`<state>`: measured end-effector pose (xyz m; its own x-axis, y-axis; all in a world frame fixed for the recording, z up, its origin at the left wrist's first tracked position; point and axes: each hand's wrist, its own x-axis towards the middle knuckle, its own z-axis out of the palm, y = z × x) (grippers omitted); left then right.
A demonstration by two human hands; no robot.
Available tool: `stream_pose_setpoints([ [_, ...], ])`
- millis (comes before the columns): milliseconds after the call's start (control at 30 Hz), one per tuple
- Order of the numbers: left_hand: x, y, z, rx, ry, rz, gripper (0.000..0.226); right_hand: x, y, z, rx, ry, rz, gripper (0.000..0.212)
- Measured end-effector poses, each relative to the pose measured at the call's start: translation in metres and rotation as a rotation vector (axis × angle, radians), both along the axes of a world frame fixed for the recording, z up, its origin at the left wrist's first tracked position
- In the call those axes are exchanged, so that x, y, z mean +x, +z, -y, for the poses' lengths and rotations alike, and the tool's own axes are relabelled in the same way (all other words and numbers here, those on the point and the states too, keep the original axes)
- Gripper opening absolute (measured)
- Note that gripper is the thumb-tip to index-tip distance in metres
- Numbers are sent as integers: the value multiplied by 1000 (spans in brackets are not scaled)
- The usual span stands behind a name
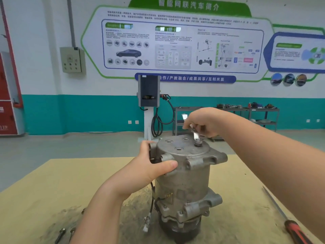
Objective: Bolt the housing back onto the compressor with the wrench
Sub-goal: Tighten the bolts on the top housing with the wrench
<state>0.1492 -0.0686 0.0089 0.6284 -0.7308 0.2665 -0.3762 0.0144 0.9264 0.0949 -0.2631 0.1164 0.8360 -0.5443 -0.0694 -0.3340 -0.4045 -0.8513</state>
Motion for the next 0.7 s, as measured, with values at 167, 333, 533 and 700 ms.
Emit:
stream_pose_setpoints([
  [167,0,0,3,-4,10,-15,77,-68,-38,31,999,-121,561,11],
  [333,4,-2,3,9,3,-6,71,-116,-79,-28,124,-166,1068,19],
  [533,2,-3,4,-2,-56,44,48,-74,-46,-92,-1244,181,610,14],
  [700,4,-4,2,-24,10,8,77,3,3,-78,-1229,260,94,9],
])
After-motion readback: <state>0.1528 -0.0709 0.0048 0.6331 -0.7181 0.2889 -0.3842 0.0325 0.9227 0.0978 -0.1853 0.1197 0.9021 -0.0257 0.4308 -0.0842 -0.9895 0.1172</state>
